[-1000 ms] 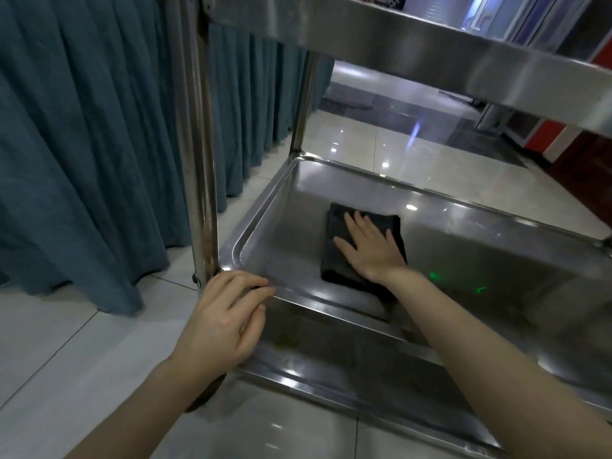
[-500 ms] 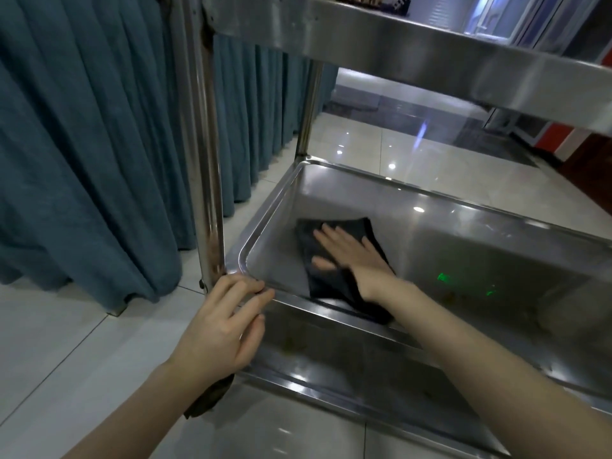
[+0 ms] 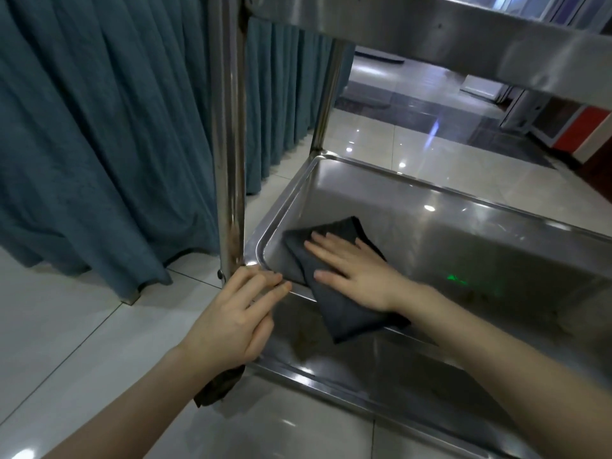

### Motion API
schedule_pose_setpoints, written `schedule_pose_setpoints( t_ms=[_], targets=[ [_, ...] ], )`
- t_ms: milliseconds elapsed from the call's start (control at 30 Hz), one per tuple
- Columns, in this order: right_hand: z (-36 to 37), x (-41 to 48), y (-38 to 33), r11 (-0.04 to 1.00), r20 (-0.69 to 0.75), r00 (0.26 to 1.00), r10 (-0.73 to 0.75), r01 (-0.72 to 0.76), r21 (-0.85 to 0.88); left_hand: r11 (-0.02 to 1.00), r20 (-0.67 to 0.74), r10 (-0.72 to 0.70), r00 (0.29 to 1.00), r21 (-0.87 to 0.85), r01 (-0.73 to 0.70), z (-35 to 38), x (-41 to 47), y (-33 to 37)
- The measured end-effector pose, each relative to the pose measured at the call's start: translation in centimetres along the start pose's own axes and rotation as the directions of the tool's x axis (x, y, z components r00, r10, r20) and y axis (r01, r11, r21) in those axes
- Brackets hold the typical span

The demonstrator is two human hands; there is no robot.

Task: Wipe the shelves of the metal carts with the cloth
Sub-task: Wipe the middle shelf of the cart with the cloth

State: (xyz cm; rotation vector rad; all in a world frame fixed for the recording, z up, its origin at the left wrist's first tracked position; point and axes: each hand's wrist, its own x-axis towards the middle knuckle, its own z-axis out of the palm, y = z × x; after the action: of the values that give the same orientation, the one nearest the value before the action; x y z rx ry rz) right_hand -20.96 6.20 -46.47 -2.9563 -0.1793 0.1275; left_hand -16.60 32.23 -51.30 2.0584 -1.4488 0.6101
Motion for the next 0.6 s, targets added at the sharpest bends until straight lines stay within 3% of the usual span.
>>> schedule_pose_setpoints(
  t_ms=[133,200,267,400,500,600],
  targets=[
    [-1.7,7.5,2.7,0.966,-0.019,0.969,0.245,-0.246,-0.081,1.000,-0.020,-0.018,1.000,-0.013,0.017,-0.2,0.1,0.4],
    [-1.8,9.8,1.5,0.954,-0.036,0.954,0.298,-0.299,-0.026,0.999,-0.022,-0.040,0.999,-0.018,0.039,-0.4,0.3,0.5],
    [-1.0,9.2,-0.6,0.979,-0.030,0.978,0.204,-0.205,-0.008,0.998,-0.015,-0.057,0.998,-0.025,0.056,-0.6,0.3,0.5],
    [1.0,1.5,-2.6,0.992,-0.034,0.991,-0.127,0.127,0.012,0.999,0.025,-0.045,0.999,-0.023,0.045,-1.1,0.2,0.4],
    [0.3,-0.1,-1.1,0.995,-0.014,0.996,-0.090,0.091,0.028,0.998,0.023,-0.057,0.998,-0.016,0.057,-1.1,0.3,0.4],
    [-1.5,3.0,3.0,0.986,-0.028,0.989,0.143,-0.145,-0.086,0.996,-0.001,-0.085,0.996,-0.008,0.085,-1.1,0.6,0.9]
  ],
)
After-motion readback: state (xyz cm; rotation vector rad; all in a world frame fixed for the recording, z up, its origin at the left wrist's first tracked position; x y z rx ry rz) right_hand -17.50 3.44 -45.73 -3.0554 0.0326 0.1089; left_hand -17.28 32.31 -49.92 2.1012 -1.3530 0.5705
